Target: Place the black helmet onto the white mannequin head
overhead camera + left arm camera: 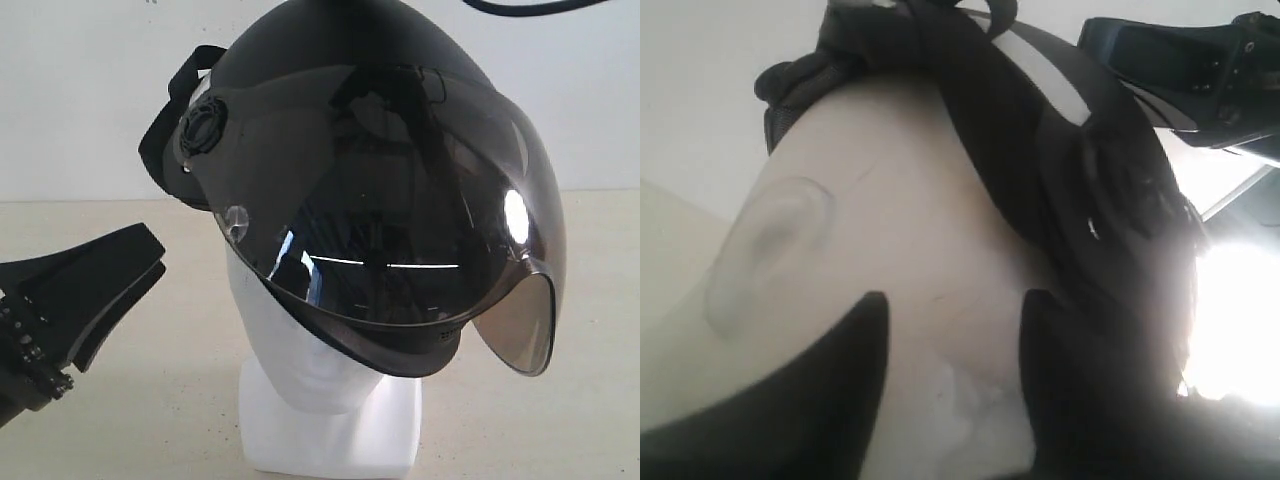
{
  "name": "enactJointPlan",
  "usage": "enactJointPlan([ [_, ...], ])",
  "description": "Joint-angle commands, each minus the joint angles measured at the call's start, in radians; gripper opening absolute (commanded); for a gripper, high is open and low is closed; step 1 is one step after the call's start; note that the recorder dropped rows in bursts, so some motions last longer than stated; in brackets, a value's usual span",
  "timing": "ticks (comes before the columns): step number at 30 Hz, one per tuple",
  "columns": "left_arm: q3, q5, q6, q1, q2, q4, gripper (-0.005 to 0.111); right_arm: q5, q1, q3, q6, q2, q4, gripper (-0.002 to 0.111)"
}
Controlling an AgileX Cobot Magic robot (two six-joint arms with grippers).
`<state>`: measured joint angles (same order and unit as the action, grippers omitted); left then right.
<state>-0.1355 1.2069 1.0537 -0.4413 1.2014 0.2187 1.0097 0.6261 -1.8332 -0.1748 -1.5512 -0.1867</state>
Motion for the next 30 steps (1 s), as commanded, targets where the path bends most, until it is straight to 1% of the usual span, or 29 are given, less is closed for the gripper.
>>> enactJointPlan([
  [1, 0.006, 0.014, 0.024, 0.003, -0.008, -0.060, 0.054, 0.086, 0.001, 0.006, -0.010, -0.011, 0.012, 0.000],
  [5, -0.033, 0.014, 0.026, 0.003, -0.037, -0.092, 0.054, 0.086, 0.001, 0.006, -0.011, -0.011, 0.012, 0.000],
  [8, -0.076, 0.014, -0.070, 0.003, -0.090, -0.099, 0.052, 0.092, 0.001, 0.006, -0.010, -0.011, 0.012, 0.000],
  [10, -0.123, -0.134, -0.166, 0.003, -0.142, -0.094, 0.052, 0.094, 0.001, 0.006, -0.010, -0.011, 0.012, 0.000],
  [12, -0.192, -0.375, -0.229, 0.003, -0.201, -0.041, 0.052, 0.094, 0.001, 0.006, -0.010, -0.011, 0.014, 0.000],
  [13, -0.234, -0.510, -0.243, 0.003, -0.225, -0.008, 0.052, 0.094, 0.001, 0.006, -0.010, -0.011, 0.014, 0.000],
  [14, -0.269, -0.615, -0.247, 0.003, -0.247, 0.037, 0.052, 0.094, 0.001, 0.006, -0.010, -0.011, 0.016, 0.000],
  [15, -0.322, -0.755, -0.247, 0.003, -0.275, 0.076, 0.052, 0.094, 0.001, 0.006, -0.010, -0.011, 0.016, 0.000],
  [17, -0.393, -0.921, -0.247, 0.003, -0.308, 0.121, 0.052, 0.094, 0.001, 0.006, -0.013, -0.011, 0.016, 0.000],
  [18, -0.430, -0.994, -0.273, 0.003, -0.318, 0.122, 0.052, 0.094, 0.001, 0.006, -0.013, -0.011, 0.016, 0.000],
  [21, -0.524, -1.149, -0.347, 0.003, -0.326, 0.122, 0.052, 0.094, 0.001, 0.006, -0.018, -0.011, 0.016, 0.000],
  [24, -0.602, -1.277, -0.356, 0.003, -0.323, 0.122, 0.052, 0.092, 0.001, 0.006, -0.018, -0.011, 0.016, 0.000],
  [26, -0.630, -1.345, -0.356, 0.003, -0.316, 0.122, 0.052, 0.088, 0.001, 0.006, -0.018, -0.011, 0.016, 0.000],
  [28, -0.640, -1.380, -0.356, 0.003, -0.306, 0.122, 0.052, 0.085, 0.001, 0.006, -0.018, -0.011, 0.016, 0.000],
  [30, -0.642, -1.383, -0.356, 0.003, -0.297, 0.106, 0.052, 0.084, 0.001, 0.006, -0.018, -0.011, 0.016, 0.000],
])
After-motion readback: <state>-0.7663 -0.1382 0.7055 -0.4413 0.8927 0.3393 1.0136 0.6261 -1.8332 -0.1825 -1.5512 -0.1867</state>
